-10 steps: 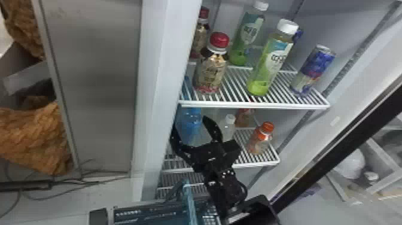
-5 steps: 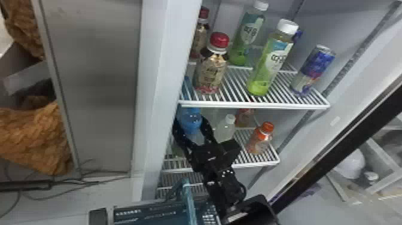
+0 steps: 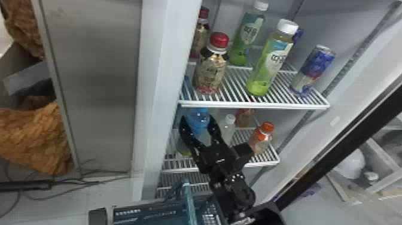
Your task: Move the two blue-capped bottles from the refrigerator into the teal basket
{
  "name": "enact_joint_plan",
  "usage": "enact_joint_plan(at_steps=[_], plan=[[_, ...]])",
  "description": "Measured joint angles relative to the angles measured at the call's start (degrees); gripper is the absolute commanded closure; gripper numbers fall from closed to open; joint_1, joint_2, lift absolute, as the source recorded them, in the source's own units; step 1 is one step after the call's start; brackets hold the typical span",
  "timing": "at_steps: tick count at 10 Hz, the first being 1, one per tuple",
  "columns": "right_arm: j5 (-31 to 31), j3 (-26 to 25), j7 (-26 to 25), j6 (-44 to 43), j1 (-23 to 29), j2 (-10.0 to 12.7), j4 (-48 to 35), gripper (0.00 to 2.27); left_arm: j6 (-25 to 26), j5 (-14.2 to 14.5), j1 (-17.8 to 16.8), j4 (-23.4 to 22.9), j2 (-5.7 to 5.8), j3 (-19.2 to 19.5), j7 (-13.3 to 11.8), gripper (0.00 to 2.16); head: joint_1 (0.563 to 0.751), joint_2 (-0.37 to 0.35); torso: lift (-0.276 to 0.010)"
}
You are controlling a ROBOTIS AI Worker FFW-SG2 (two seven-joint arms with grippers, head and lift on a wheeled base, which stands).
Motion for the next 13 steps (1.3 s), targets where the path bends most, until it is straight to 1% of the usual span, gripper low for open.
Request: enact_joint_plan(at_steps=[3, 5, 13], plan=[[-1.3, -0.9, 2.2, 0.1, 5.2, -1.2, -6.7, 0.59, 0.0, 0.1, 0.1, 0.0, -0.02, 0.0, 0.0, 1.11, 0.695, -0.35, -0.156], [-1.6, -2.3, 3.7, 1.9, 9.7, -1.4, -11.7, 0.59, 0.0, 0.1, 0.1, 0.0, 0.02, 0.1, 0.0, 1.11, 0.695, -0.35, -0.156], [-0.9, -8.2, 8.4, 9.1, 24.8, -0.8, -28.7, 0.59, 0.0, 0.2, 0.2, 0.0, 0.17, 0.2, 0.0, 1.11, 0.695, -0.35, -0.156]])
